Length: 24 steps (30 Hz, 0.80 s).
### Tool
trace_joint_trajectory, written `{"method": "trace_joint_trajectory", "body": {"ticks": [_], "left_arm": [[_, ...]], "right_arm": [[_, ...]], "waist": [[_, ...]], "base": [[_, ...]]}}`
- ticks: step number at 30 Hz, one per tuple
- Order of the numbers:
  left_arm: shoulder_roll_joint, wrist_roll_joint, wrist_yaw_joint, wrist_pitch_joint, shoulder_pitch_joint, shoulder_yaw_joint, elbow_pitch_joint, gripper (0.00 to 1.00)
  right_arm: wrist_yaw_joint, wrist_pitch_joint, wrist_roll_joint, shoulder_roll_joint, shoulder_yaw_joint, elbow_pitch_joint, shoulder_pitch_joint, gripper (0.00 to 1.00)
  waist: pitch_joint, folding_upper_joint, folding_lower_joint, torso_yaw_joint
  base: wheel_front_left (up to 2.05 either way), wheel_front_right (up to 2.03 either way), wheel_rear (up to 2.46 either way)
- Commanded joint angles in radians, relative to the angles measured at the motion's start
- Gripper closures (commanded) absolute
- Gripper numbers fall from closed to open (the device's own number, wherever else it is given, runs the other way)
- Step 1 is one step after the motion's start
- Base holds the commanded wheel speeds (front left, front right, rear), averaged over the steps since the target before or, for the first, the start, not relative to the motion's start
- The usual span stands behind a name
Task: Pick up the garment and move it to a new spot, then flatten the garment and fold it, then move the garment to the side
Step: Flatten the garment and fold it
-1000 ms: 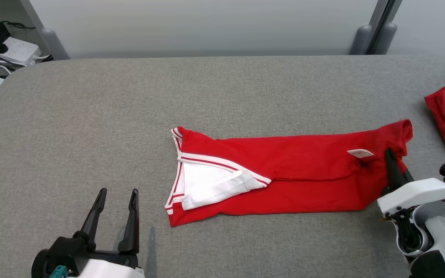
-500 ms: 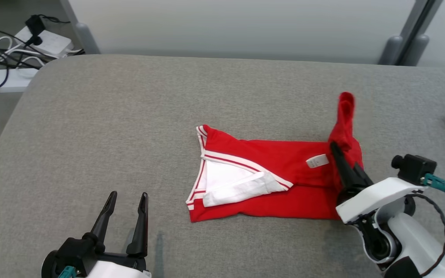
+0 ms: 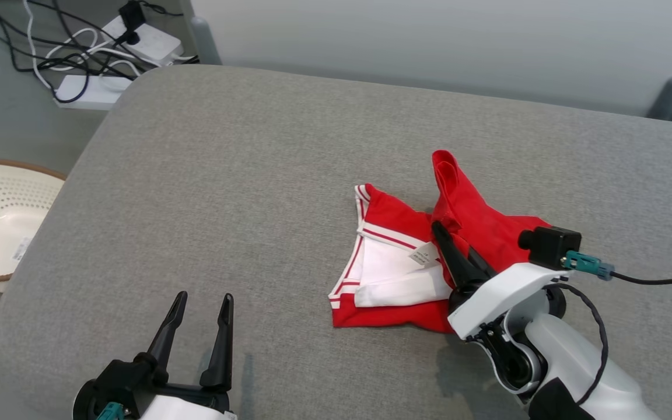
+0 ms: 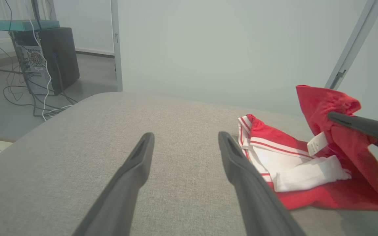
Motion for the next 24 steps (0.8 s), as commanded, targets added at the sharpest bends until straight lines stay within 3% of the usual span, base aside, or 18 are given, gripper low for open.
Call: {"method": "trace_joint_trajectory", "body": {"ticks": [1, 16, 17, 18, 19, 24], "left_arm": [[0.004, -0.012, 0.006, -0.006, -0.044, 0.027, -0.021, 0.0], [0.004, -0.026, 0.006, -0.006, -0.047, 0.015, -0.024, 0.0], [0.004, -0.026, 0.006, -0.006, -0.048, 0.014, -0.023, 0.0], [0.004, -0.026, 0.005, -0.006, -0.048, 0.013, -0.023, 0.0], [0.004, -0.026, 0.005, -0.006, -0.049, 0.013, -0.023, 0.0], [0.004, -0.026, 0.005, -0.006, -0.05, 0.012, -0.022, 0.0]], "right_arm": [[0.0, -0.006, 0.014, 0.02, 0.022, -0.013, -0.028, 1.0], [0.0, 0.024, 0.156, 0.042, 0.1, 0.058, -0.06, 1.0], [0.0, 0.029, 0.164, 0.045, 0.111, 0.061, -0.062, 0.9], [0.0, 0.03, 0.169, 0.048, 0.121, 0.063, -0.065, 0.26], [0.0, 0.028, 0.174, 0.05, 0.129, 0.066, -0.068, 0.0], [0.0, 0.019, 0.2, 0.063, 0.159, 0.063, -0.079, 0.0]], "waist": [[0.004, 0.0, 0.0, 0.021], [0.014, 0.0, 0.0, 0.066], [0.014, 0.0, 0.0, 0.067], [0.014, 0.0, 0.0, 0.069], [0.014, 0.0, 0.0, 0.07], [0.013, 0.0, 0.0, 0.074]], "base": [[0.0, 0.0, 0.0], [0.0, 0.0, 0.0], [0.0, 0.0, 0.0], [0.0, 0.0, 0.0], [0.0, 0.0, 0.0], [0.0, 0.0, 0.0]]}}
